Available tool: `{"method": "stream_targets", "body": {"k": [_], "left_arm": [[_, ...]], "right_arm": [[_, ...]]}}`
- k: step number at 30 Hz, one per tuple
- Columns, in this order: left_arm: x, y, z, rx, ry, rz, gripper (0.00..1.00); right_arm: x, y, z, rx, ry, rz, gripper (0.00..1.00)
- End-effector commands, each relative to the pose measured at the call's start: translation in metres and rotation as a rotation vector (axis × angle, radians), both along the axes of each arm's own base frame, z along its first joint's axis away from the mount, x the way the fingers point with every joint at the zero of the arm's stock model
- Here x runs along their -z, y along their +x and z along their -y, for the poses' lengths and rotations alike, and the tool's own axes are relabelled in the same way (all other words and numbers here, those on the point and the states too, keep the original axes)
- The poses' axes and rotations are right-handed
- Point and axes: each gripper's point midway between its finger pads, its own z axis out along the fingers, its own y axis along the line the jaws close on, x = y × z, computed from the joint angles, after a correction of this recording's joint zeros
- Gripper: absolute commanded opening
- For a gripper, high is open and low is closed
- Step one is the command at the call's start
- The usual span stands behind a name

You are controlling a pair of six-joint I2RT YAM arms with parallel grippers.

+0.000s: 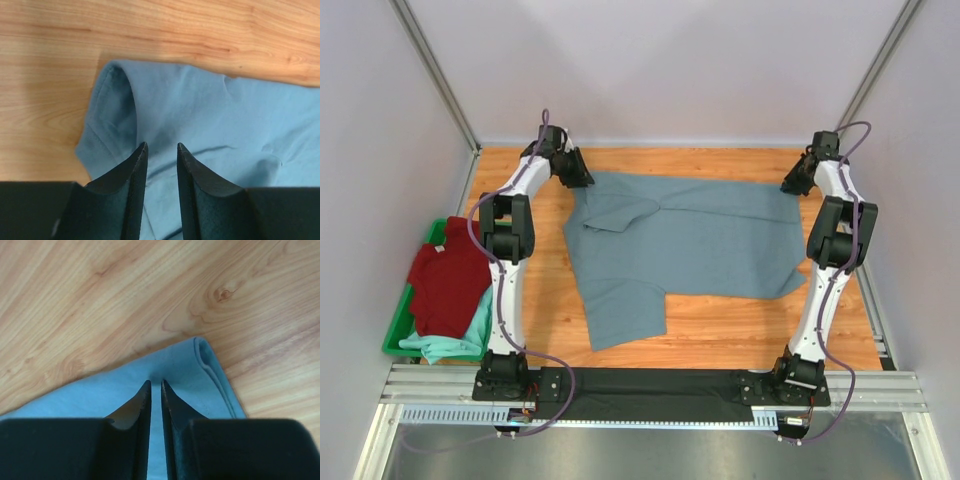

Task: Fold and stack the t-shirts
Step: Fold the tshirt

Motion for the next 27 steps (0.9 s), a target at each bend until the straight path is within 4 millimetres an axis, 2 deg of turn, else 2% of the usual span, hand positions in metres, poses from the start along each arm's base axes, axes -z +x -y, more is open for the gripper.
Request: {"method": "stream_targets", "body": {"k": [1,4,6,8,9,10,11,12,13,14,15,16,18,19,21,22,23,24,25,26,27], "left_arm": [[-0.002,0.017,-0.007,-0.084,-0.061,-0.007,0.38],[0.002,0.022,-0.013,-0.098,-0.076,-0.017,0.38],[-0.009,0.023,-0.014,-0.08,-0.049,0.003,0.41],[-0.031,0.02,-0.015,-0.069,-0.022,0.03,0.45],[-0.034,0.013,-0.021,-0.074,0.024,0.02,0.47],[-0.061,0.008,-0.021,-0.07,0.045,0.057,0.56],[-0.063,-0.001,-0.023,-0.064,0.074,0.046,0.73],[-0.067,-0.011,-0.03,-0.056,0.144,0.041,0.74],[-0.094,-0.02,-0.024,-0.034,0.172,0.086,0.74],[-0.087,-0.034,-0.024,-0.019,0.207,0.06,0.73],[-0.09,-0.044,-0.02,0.016,0.228,0.062,0.72],[-0.095,-0.062,-0.008,0.051,0.23,0.053,0.68],[-0.095,-0.081,0.01,0.104,0.206,0.046,0.64],[-0.092,-0.1,0.027,0.148,0.197,0.027,0.61],[-0.093,-0.114,0.048,0.213,0.176,0.034,0.58],[-0.096,-0.119,0.059,0.249,0.18,0.049,0.6],[-0.097,-0.125,0.08,0.311,0.187,0.063,0.63],[-0.095,-0.134,0.088,0.375,0.224,0.058,0.64],[-0.096,-0.131,0.098,0.414,0.253,0.075,0.68],[-0.092,-0.135,0.11,0.454,0.321,0.087,0.68],[-0.08,-0.14,0.11,0.489,0.377,0.059,0.69]], "right_arm": [[0.006,0.016,0.011,0.034,-0.022,0.035,0.14],[0.011,0.023,0.017,0.032,-0.05,0.035,0.15],[-0.001,0.031,0.02,0.027,-0.058,0.054,0.21],[-0.013,0.024,0.02,0.036,-0.059,0.022,0.29],[-0.035,0.023,0.021,0.063,-0.066,0.037,0.31],[-0.038,0.005,0.024,0.099,-0.076,-0.028,0.43],[-0.046,-0.003,0.027,0.127,-0.092,-0.047,0.48],[-0.039,-0.018,0.024,0.148,-0.081,-0.097,0.52],[-0.063,-0.03,0.023,0.166,-0.089,-0.082,0.56],[-0.062,-0.039,0.02,0.173,-0.08,-0.092,0.62],[-0.052,-0.05,0.016,0.185,-0.065,-0.107,0.63],[-0.065,-0.057,0.014,0.193,-0.063,-0.077,0.66],[-0.063,-0.063,0.01,0.205,-0.045,-0.06,0.7],[-0.056,-0.073,0.006,0.233,0.003,-0.081,0.7],[-0.053,-0.075,-0.001,0.249,0.069,-0.067,0.69],[-0.052,-0.075,-0.004,0.258,0.097,-0.057,0.62],[-0.043,-0.082,-0.007,0.29,0.13,-0.069,0.58],[-0.041,-0.082,-0.007,0.305,0.148,-0.064,0.54],[-0.039,-0.081,-0.003,0.328,0.164,-0.053,0.4],[-0.03,-0.085,-0.003,0.369,0.192,-0.076,0.31],[-0.027,-0.087,0.0,0.389,0.204,-0.08,0.24]]}}
